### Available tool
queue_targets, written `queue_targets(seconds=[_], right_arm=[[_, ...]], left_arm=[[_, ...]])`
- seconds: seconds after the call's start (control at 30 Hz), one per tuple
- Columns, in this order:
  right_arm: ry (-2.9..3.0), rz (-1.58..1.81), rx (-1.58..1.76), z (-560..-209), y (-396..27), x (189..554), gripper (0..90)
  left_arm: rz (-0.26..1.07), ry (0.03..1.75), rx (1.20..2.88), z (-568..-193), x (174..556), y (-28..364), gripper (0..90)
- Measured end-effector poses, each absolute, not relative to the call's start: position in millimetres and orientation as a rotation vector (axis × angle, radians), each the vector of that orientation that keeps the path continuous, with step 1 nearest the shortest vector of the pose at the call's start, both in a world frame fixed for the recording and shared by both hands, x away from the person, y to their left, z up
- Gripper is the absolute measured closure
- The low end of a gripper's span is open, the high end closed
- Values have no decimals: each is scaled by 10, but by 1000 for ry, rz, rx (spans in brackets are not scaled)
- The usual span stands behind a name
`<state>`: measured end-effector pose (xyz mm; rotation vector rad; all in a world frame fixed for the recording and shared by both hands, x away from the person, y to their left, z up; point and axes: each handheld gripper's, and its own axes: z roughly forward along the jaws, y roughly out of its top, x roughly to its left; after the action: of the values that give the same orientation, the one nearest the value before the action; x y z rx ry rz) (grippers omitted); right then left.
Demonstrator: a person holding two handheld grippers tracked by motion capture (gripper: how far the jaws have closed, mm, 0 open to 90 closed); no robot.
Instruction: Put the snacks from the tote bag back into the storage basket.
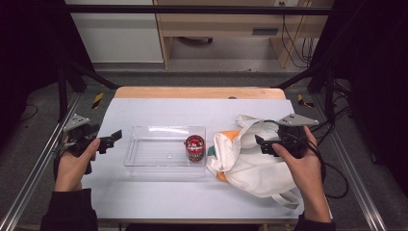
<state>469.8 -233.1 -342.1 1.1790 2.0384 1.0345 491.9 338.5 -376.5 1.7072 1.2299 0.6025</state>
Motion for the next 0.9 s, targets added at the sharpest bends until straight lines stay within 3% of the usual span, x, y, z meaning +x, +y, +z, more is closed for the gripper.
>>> queue_targets(seconds=[0.57, 0.9], right_arm=[[1969, 1027, 1298, -3592, -2746, 4722, 94], [2053, 978, 1249, -3864, -2619, 4792, 98]], left_arm=[[620, 1271, 1770, -3936, 4985, 3433, 41], [623, 1294, 1776, -3992, 4998, 3487, 41]])
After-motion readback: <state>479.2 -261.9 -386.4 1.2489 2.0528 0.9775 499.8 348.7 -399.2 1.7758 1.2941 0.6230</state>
